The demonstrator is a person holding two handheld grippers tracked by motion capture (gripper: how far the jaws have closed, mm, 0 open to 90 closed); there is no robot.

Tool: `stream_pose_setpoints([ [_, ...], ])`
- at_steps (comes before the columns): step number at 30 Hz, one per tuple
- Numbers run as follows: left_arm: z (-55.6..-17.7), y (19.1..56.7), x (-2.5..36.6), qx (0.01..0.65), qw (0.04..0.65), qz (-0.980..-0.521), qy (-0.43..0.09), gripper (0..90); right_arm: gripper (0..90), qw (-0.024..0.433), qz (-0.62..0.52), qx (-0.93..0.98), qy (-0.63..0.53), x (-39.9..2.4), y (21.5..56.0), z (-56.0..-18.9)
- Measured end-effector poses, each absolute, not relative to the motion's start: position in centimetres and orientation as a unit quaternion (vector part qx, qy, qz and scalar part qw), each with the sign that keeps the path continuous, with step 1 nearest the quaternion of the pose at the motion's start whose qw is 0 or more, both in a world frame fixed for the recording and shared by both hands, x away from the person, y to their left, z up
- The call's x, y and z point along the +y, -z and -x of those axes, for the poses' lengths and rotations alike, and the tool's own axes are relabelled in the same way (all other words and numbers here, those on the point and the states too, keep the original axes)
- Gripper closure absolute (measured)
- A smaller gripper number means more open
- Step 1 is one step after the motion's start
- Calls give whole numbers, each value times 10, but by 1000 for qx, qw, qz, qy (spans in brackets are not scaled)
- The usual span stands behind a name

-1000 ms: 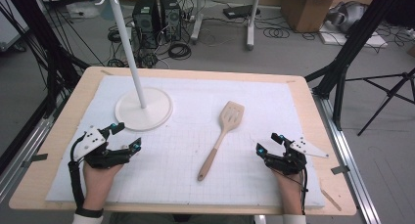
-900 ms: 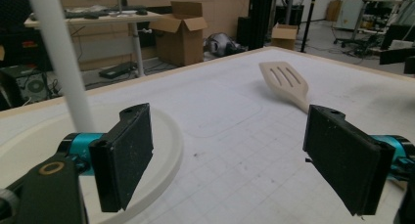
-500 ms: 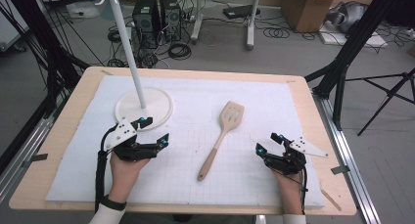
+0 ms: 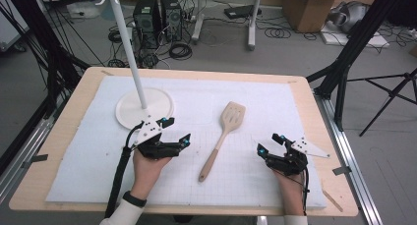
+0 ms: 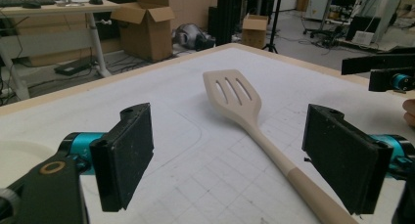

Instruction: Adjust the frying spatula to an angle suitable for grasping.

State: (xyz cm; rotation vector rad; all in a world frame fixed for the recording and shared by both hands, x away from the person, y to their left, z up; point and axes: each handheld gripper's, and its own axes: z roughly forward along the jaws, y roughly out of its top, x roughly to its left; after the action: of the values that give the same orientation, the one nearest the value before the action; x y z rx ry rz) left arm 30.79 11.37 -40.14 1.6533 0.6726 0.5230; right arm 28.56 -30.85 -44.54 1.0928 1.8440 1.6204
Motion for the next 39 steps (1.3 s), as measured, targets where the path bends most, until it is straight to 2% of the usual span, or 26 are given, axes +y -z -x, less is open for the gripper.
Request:
stream_pose_setpoints([
  [10, -313, 409, 74, 285, 589, -727, -210, 198, 195, 226, -397, 669, -586, -308, 446, -286],
  [16, -316, 417, 57, 297, 572, -739, -196, 229, 195, 227, -397, 669, -586, -308, 446, -286],
  [26, -319, 429, 31, 315, 514, -780, -168, 298, 195, 228, -399, 668, -586, -308, 446, -286],
  [39, -324, 437, -2, 319, 415, -837, -157, 442, 195, 226, -400, 668, -586, -308, 446, -286],
])
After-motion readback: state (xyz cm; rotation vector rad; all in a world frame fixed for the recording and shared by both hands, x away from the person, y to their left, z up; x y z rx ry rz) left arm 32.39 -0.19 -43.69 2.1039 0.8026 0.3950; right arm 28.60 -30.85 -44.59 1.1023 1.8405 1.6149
